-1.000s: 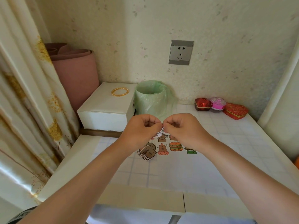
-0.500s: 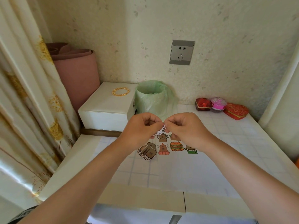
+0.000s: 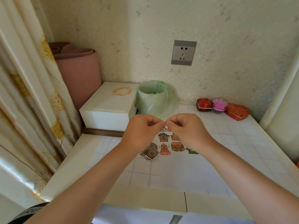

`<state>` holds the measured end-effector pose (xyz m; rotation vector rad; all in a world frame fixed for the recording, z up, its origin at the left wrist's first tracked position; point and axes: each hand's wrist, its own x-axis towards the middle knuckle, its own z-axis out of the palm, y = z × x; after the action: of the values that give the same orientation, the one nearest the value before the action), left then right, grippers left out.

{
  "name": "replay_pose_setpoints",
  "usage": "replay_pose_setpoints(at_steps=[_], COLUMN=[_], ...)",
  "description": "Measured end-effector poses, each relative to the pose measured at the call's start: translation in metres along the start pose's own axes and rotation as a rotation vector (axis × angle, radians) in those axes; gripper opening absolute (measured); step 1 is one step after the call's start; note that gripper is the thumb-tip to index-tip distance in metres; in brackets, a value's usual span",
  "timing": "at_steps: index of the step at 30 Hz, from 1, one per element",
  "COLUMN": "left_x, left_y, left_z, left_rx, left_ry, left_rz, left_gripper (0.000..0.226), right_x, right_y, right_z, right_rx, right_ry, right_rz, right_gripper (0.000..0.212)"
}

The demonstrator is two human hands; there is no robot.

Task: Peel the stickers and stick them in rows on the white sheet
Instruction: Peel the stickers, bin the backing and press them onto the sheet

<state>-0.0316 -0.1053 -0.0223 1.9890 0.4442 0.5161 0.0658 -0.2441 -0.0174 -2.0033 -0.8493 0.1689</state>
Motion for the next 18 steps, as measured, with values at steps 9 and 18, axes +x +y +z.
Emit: replay_pose_setpoints(at_steps=[9, 18], left_x=[0.0011, 0.0038], left_y=[0.0001, 0.004], left_z=[0.0006, -0.0015], left_rx=[0.023, -0.063], left_ry=[-0.005, -0.029], left_rz=[-0.079, -0.127], left_gripper=[0.009, 0.019], right_x=[-0.0033, 0.0005], right_y=[-0.0009, -0.0025], right_z=[0.005, 0.0061], right_rx=[-0.116, 0.004], right_ry=[0.042, 0.032], right_rz=[-0.09, -0.021], right_gripper=[0.014, 0.012])
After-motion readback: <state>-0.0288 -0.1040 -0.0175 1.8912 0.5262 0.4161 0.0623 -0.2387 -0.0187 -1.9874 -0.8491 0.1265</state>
